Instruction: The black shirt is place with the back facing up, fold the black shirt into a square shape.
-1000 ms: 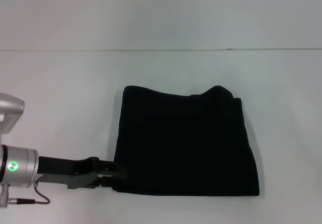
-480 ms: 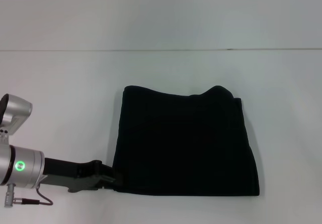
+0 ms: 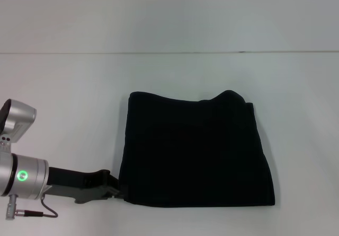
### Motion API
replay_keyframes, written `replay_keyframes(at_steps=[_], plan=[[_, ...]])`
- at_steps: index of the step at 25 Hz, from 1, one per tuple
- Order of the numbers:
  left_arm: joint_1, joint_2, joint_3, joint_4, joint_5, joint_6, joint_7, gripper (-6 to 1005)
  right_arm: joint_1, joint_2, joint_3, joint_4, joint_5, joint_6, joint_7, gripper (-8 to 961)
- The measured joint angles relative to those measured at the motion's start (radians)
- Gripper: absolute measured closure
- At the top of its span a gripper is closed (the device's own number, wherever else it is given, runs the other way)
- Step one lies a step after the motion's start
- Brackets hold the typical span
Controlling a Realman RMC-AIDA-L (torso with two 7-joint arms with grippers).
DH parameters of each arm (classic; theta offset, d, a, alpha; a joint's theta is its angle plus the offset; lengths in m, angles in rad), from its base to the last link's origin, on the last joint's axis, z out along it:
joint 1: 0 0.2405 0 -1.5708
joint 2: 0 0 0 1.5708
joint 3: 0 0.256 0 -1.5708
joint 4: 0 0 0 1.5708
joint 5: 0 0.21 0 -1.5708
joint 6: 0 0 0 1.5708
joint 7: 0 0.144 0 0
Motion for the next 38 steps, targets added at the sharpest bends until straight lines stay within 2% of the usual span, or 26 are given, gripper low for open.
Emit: replay_keyframes(at_steps=[4, 10, 15, 21, 28, 32, 34, 35, 36, 38], plan=[[0.007, 0.0, -0.022, 0.0, -0.018, 0.039, 0.034, 962, 0.0, 0.001, 0.0, 0.001, 0.0, 0.0, 0.0, 159], [0.057, 0.017, -0.091, 0.003, -0.025, 0.103, 0.076, 957, 0.0, 0.001, 0.0, 0.002, 0.0, 0.003, 0.0, 159], [0.088, 0.014, -0.124, 0.009, -0.02, 0.148, 0.11, 953, 0.004, 0.002, 0.0, 0.002, 0.0, 0.016, 0.0, 159], [0.091, 0.01, -0.125, 0.004, -0.022, 0.161, 0.128, 949, 0.009, 0.005, -0.001, 0.002, 0.0, 0.016, 0.0, 159], [0.082, 0.019, -0.139, 0.038, -0.006, 0.239, 0.131, 943, 0.009, 0.005, -0.002, 0.002, -0.004, 0.014, 0.001, 159], [0.082, 0.046, -0.14, 0.113, 0.032, 0.332, 0.146, 814, 0.009, -0.006, -0.012, -0.007, -0.016, 0.01, 0.013, 159], [0.088, 0.056, -0.197, 0.178, 0.035, 0.324, 0.156, 749, 0.008, -0.015, -0.013, -0.011, -0.031, 0.008, 0.016, 159], [0.086, 0.059, -0.285, 0.226, -0.009, 0.306, 0.206, 727, 0.007, -0.021, -0.014, -0.012, -0.045, 0.008, 0.017, 159], [0.086, 0.059, -0.285, 0.226, -0.009, 0.306, 0.206, 706, 0.007, -0.024, -0.014, -0.015, -0.061, 0.007, 0.018, 159], [0.071, 0.054, -0.347, 0.214, -0.103, 0.293, 0.343, 663, 0.006, -0.028, -0.015, -0.034, -0.117, 0.007, 0.016, 159]])
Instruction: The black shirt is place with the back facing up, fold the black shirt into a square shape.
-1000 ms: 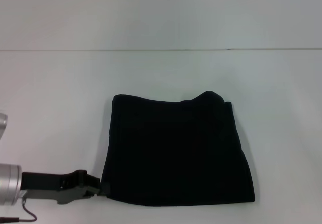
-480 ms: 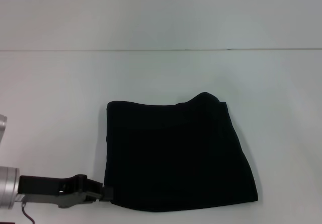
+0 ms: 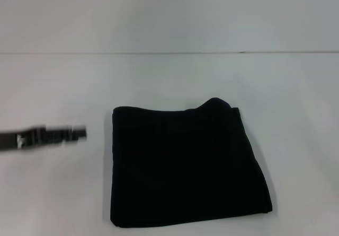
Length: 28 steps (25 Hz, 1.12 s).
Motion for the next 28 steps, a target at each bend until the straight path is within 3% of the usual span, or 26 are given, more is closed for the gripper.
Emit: replay_keyframes(at_steps=[3, 6, 9, 12, 18, 22, 28], plan=[[-0.038, -0.028, -0.01, -0.087, -0.108, -0.042, 0.305, 598, 0.008, 0.013, -0.019, -0.052, -0.11, 0.001, -0.038, 159], [-0.086, -0.055, -0.007, -0.177, -0.143, -0.151, 0.541, 534, 0.022, 0.058, -0.062, -0.1, -0.184, -0.006, -0.136, 159], [-0.125, -0.059, 0.03, -0.23, -0.144, -0.207, 0.682, 416, 0.032, 0.111, -0.114, -0.109, -0.202, -0.001, -0.225, 159], [-0.136, -0.056, 0.075, -0.222, -0.138, -0.209, 0.748, 273, 0.039, 0.142, -0.158, -0.081, -0.22, 0.022, -0.271, 159], [-0.075, -0.062, 0.069, -0.205, -0.144, -0.197, 0.885, 65, 0.034, 0.149, -0.135, 0.127, -0.213, 0.067, -0.504, 159], [-0.042, -0.079, 0.076, -0.211, -0.131, -0.195, 0.939, 63, 0.032, 0.151, -0.107, 0.268, -0.206, 0.13, -0.713, 159], [-0.032, -0.083, 0.082, -0.203, -0.051, -0.133, 0.949, 62, 0.041, 0.149, -0.102, 0.303, -0.205, 0.162, -0.753, 159]])
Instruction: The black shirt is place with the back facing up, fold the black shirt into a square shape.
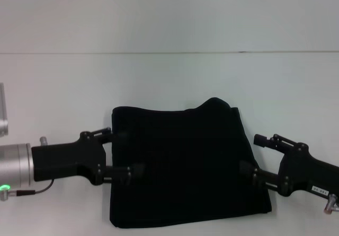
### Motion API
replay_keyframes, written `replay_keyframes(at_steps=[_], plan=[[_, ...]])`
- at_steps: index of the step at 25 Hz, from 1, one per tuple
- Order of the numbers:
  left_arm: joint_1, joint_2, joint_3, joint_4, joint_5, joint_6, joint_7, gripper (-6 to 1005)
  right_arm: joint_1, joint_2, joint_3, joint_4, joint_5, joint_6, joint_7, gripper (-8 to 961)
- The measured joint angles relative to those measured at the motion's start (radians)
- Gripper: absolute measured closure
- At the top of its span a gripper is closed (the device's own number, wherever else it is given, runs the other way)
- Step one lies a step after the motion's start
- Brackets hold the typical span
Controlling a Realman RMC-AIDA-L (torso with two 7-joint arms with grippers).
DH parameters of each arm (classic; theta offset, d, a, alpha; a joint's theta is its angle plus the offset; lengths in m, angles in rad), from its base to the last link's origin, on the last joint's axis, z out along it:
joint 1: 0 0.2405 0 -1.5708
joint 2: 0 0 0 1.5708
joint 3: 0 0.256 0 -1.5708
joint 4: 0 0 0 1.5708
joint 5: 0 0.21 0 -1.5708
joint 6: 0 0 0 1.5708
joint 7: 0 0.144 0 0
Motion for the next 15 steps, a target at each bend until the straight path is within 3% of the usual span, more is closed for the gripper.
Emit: replay_keyframes(at_steps=[15], plan=[[0.016, -0.02, 0.005, -0.022, 0.003, -0.011, 0.017, 63, 0.019, -0.013, -0.029, -0.025, 0.004, -0.002, 0.005, 159]])
